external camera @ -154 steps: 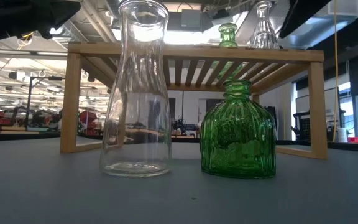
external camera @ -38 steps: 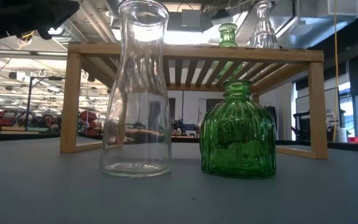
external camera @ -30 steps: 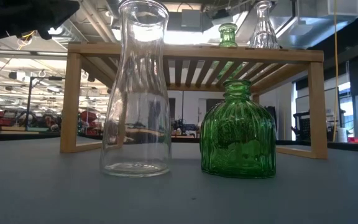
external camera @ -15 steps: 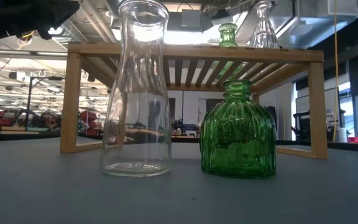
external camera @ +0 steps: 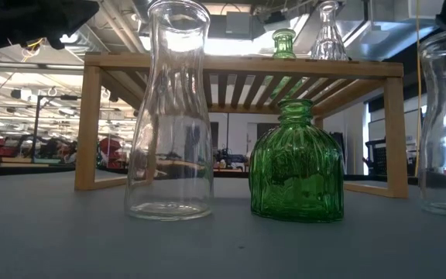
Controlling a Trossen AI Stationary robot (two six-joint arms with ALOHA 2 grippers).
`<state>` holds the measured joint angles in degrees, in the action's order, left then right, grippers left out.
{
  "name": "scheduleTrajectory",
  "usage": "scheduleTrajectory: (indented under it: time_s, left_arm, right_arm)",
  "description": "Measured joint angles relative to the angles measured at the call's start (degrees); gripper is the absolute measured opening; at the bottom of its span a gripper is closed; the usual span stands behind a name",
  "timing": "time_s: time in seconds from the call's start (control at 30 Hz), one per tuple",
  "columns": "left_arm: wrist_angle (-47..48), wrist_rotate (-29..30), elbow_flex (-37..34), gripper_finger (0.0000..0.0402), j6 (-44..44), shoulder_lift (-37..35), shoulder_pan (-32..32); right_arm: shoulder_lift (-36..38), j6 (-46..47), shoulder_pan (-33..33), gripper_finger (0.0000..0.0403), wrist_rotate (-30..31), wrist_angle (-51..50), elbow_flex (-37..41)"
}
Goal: Sort vases onto shelf
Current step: Move the transparent bottle to the middle right, then put the transparent bottle on the shelf
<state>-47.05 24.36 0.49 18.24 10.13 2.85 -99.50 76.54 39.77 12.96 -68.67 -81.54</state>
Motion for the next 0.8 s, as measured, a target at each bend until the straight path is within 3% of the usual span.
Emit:
scheduleTrajectory:
  time_s: [0.1,0.43,0.63,0.8]
  left_arm:
    - [0.0,0.0,0.0,0.0037,0.0,0.0,0.0]
    - [0.0,-0.3,0.0,0.0037,-0.1,0.0,0.0]
    - [0.0,-0.3,0.0,0.0037,-0.1,0.0,0.0]
    - [0.0,-0.4,0.0,0.0037,-0.1,0.0,0.0]
  right_arm:
    - [1.8,-1.0,1.9,0.0309,2.5,-0.6,0.0]
    - [6.5,8.4,11.7,0.031,14.4,-3.0,0.2]
    - [6.5,20.4,16.8,0.031,16.0,-0.2,6.1]
    - [6.4,25.2,19.3,0.031,19.5,8.4,13.4]
